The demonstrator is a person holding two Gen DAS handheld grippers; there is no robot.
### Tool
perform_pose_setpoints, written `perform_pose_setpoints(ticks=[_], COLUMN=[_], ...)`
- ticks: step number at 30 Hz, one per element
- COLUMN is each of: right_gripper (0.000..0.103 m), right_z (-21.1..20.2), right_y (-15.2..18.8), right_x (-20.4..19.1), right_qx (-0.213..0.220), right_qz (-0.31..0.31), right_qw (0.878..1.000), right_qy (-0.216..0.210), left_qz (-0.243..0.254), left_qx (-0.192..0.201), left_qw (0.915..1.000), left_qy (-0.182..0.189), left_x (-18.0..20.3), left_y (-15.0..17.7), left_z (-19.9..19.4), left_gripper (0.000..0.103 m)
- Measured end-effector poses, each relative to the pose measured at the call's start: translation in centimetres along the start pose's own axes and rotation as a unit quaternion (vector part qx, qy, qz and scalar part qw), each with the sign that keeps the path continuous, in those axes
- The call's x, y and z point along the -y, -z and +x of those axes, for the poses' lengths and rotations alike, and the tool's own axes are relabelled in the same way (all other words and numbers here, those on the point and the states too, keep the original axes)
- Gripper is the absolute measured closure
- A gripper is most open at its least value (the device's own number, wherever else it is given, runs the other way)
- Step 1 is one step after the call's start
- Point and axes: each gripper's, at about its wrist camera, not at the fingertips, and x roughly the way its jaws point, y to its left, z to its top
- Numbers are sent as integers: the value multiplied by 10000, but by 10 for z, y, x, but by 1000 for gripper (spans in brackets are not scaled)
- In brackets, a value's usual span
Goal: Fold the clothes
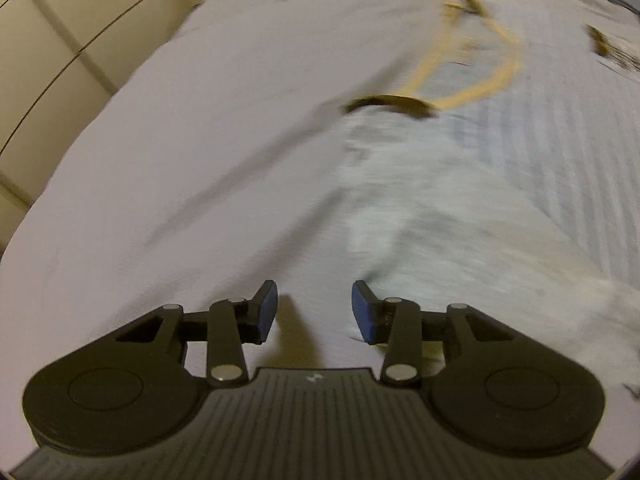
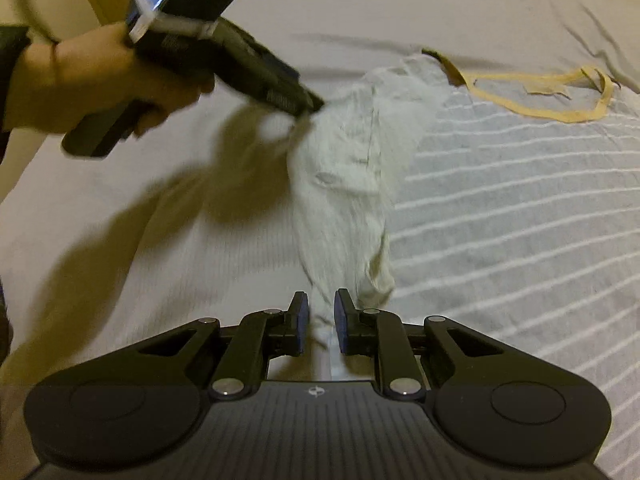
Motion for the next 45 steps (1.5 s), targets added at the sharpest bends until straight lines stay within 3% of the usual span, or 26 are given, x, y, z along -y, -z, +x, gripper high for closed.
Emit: perform_pose_setpoints(ticks=[5,9,16,20,22,24,25,31,34,38,41,45], right_gripper=[82,80,79,79,78,78,78,72,69,67,62,59], right_z=[-40,-73,-129,-168,-185,-201,-208,-259,-281,-298,-311,-310], right_y=[9,18,33,36,38,40,40,29,18,-4,-20,-47], right_x=[1,6,44,70,83,97,104,137,159,209,262,351], right_qx=[-87,-136,-187,-138,-107,-79,-62,278,428,611,820,922], right_qz=[110,68,-3,-209,-289,-197,-107,247,117,-33,-121,-269], right_qw=[9999,9999,9996,9989,9983,9981,9981,9945,9925,9891,9864,9877], right_qy=[2,18,223,394,489,571,609,982,1136,1337,1416,1230], left_qz=[-325,-443,-874,-926,-987,-1113,-1120,-1374,-1539,-1617,-1594,-1256], left_qx=[23,29,-168,-198,-165,-27,63,216,232,431,653,803], left_qw=[9993,9986,9955,9949,9944,9934,9933,9902,9878,9858,9847,9887], left_qy=[-197,-289,-320,-336,-337,-288,-277,-101,4,156,251,158], left_x=[-12,3,75,123,141,154,161,194,212,250,293,371], left_y=[4,12,13,8,1,-7,-10,-31,-51,-90,-134,-209], left_z=[-39,-86,-149,-183,-202,-221,-229,-248,-250,-248,-236,-202], left_gripper=[66,66,63,56,53,38,36,35,33,20,15,17])
